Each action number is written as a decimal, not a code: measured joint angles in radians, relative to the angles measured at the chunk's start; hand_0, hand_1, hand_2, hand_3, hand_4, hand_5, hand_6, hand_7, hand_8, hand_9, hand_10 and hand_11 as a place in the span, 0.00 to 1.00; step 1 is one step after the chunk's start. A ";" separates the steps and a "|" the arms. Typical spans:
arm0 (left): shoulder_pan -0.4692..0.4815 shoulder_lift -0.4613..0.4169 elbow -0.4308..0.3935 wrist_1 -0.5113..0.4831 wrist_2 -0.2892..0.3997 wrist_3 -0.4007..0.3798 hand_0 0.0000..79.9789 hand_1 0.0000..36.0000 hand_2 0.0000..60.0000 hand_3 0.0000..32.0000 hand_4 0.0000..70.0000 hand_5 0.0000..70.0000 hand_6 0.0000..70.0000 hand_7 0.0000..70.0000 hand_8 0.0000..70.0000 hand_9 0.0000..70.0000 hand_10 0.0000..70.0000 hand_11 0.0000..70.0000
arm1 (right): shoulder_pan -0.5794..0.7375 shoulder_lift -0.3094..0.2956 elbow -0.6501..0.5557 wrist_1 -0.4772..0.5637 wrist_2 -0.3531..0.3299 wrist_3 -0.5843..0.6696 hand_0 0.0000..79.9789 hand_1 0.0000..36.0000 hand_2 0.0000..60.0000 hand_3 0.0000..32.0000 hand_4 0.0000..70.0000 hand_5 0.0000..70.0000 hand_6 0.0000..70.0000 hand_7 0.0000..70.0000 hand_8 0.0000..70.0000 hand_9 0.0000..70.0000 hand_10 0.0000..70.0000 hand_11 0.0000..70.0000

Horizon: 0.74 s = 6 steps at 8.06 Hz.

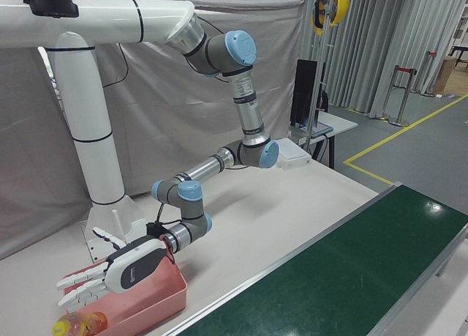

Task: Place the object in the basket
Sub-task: 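Lower the bottle into the pink tray and open the left hand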

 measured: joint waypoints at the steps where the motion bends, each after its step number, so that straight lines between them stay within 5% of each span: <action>1: -0.002 0.006 -0.011 -0.003 0.000 0.000 0.64 0.33 0.00 0.00 0.23 0.07 0.00 0.04 0.07 0.13 0.07 0.12 | 0.000 0.000 0.000 0.000 0.000 0.000 0.00 0.00 0.00 0.00 0.00 0.00 0.00 0.00 0.00 0.00 0.00 0.00; 6: -0.019 0.010 -0.097 0.045 0.001 -0.008 0.64 0.33 0.00 0.00 0.22 0.06 0.00 0.02 0.06 0.11 0.06 0.11 | 0.000 0.000 0.001 0.000 0.000 0.001 0.00 0.00 0.00 0.00 0.00 0.00 0.00 0.00 0.00 0.00 0.00 0.00</action>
